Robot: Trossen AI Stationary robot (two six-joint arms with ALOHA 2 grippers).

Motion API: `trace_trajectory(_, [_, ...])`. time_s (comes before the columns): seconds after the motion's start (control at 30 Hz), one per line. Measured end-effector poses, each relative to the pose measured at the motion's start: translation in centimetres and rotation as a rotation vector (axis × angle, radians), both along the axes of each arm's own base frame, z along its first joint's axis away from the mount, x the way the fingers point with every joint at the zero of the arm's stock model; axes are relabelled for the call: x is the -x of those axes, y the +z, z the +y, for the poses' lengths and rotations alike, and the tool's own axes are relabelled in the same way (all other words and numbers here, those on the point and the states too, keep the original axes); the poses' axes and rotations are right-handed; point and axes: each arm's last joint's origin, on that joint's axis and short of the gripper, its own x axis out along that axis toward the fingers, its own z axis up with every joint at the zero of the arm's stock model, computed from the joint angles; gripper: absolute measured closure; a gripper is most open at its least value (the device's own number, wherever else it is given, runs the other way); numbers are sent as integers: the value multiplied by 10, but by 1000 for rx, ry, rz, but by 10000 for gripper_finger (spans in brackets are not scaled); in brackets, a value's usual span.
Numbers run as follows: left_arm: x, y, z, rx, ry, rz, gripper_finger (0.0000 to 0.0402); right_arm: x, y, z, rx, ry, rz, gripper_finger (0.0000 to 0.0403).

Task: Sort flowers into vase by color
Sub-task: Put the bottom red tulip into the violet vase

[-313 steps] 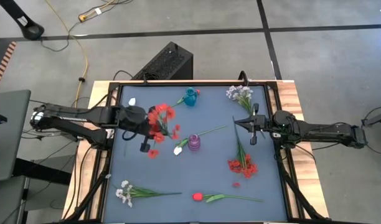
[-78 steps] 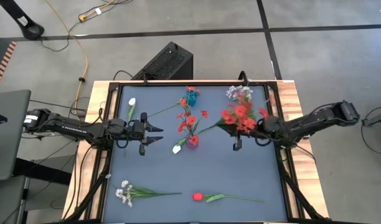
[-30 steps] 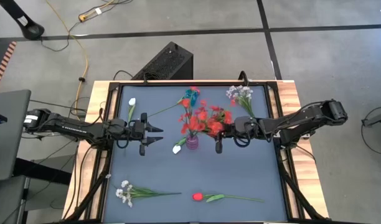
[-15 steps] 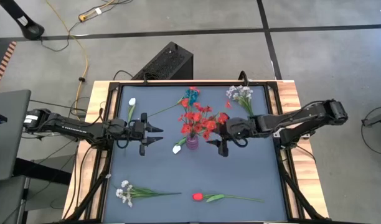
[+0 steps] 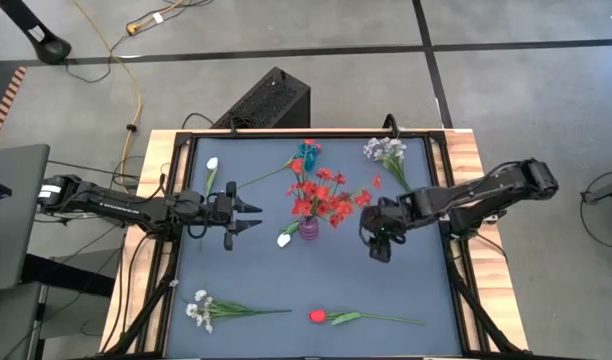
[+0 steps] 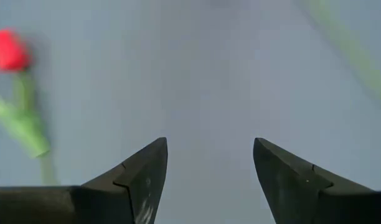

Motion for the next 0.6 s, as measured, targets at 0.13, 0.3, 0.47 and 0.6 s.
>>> trace_trajectory(0.13, [0,0,0,0,1,4,263,6,0,25,-126,53,34,137])
trace_trajectory(0.3, [0,0,0,-10,-1,-1,263,18,3,63,-221,26,42,137])
trace_trajectory(0.47, [0,3,0,-23,-2,-32,263,31,9,103,-286,2,-55,137])
trace_trajectory(0.6, [0,2,-1,5,-19,-24,263,45,13,128,-279,-1,-158,137])
